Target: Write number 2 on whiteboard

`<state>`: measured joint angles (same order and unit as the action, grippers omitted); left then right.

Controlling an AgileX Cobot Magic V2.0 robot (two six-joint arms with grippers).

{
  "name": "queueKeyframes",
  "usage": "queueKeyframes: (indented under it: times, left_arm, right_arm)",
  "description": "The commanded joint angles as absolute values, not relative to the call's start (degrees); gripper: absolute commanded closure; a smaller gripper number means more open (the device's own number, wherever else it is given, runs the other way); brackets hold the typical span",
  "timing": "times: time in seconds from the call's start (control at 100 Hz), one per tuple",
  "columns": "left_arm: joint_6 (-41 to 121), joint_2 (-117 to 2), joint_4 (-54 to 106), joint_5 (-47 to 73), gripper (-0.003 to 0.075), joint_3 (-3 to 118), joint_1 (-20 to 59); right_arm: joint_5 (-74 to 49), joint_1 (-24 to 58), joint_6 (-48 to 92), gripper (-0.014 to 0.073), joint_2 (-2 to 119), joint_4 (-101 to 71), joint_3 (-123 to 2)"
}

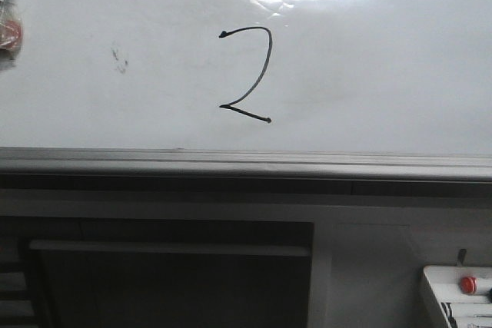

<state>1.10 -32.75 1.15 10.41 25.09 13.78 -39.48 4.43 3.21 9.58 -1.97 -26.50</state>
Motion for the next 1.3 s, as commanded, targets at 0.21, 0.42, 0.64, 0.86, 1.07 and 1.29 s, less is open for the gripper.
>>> queueKeyframes:
  times: [0.21, 0.42, 0.64, 0.86, 1.07, 1.29]
  left_arm:
    - [0.5, -32.8, 1.7, 5.9, 0.0738, 26.8, 14.2]
    - [0.6, -31.5, 1.4, 5.7, 0.0738, 26.2, 14.2]
    - [0.6, -18.8, 1.1, 3.6, 0.0738, 16.7, 7.4]
    - [0.6, -4.4, 1.1, -4.5, 0.0738, 2.8, 4.1]
    - [0.6, 1.7, 1.1, -4.6, 0.0738, -1.9, 3.9]
    - [0.6, 1.9, 1.1, -4.1, 0.0738, -1.9, 3.9]
  right_arm:
    - [-35.2, 4.1, 3.4, 0.0666, 10.3, -1.3, -27.7]
    - [-35.2, 4.1, 3.4, 0.0666, 10.3, -1.3, -27.7]
    - [-35.2, 4.1, 3.4, 0.0666, 10.3, -1.3, -27.7]
    - [-35.2, 4.1, 3.4, 0.0666, 10.3, -1.3, -27.7]
    - [-35.2, 4.1, 3.4, 0.0666, 10.3, -1.3, -27.7]
    - [-35.2, 4.1, 3.4, 0.0666, 10.3, -1.3, -27.7]
